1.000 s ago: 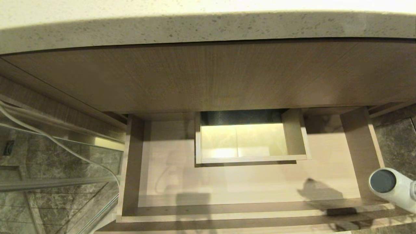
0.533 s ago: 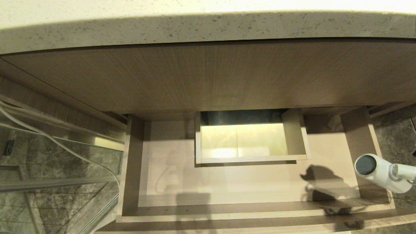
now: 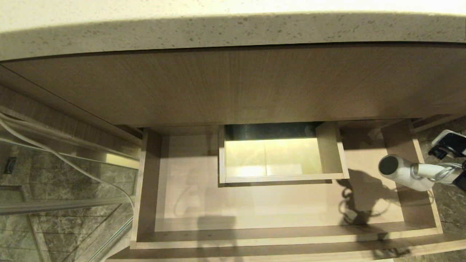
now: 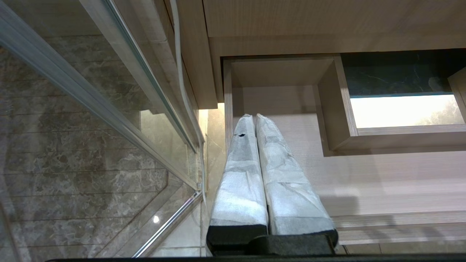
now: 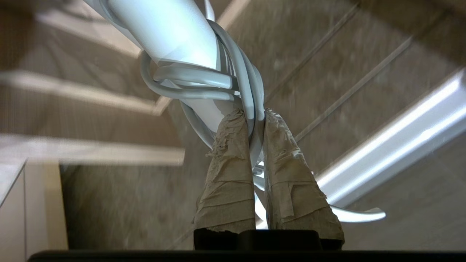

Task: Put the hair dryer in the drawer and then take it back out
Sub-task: Put it into the drawer

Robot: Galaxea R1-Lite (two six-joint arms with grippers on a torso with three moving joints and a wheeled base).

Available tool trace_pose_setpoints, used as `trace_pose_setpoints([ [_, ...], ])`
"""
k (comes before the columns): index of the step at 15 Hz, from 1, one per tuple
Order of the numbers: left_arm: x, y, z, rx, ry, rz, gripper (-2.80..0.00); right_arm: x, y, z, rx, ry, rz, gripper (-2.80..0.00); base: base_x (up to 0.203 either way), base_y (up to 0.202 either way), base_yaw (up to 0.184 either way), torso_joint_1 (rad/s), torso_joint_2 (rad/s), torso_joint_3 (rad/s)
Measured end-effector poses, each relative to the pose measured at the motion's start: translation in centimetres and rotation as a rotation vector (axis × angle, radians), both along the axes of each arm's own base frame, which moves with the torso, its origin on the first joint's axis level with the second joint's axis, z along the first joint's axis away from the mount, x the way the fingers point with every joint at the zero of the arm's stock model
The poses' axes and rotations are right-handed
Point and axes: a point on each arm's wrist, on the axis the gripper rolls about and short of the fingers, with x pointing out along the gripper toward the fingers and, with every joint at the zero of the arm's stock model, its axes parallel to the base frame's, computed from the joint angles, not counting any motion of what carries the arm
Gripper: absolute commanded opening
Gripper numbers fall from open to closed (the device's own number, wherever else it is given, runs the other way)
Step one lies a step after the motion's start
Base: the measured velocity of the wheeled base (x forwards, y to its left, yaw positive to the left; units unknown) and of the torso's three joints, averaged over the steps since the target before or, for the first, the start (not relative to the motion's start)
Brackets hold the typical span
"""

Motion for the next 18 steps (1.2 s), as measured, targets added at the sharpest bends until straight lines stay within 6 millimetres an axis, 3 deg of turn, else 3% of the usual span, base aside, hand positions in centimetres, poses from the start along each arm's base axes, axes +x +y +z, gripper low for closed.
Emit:
trace_pose_setpoints([
  [13,0.0,0.0,0.0,0.0,0.0,0.0,-2.8,8.0,-0.1,-0.6,-0.032,-0.133,0.072,-2.8,0.0,0.0,0.0,0.0,0.0,0.0],
  [18,0.0,0.0,0.0,0.0,0.001,0.0,-2.8,9.5,-0.3,-1.3,-0.035,-0.146,0.075,-2.8,0.0,0.0,0.0,0.0,0.0,0.0],
])
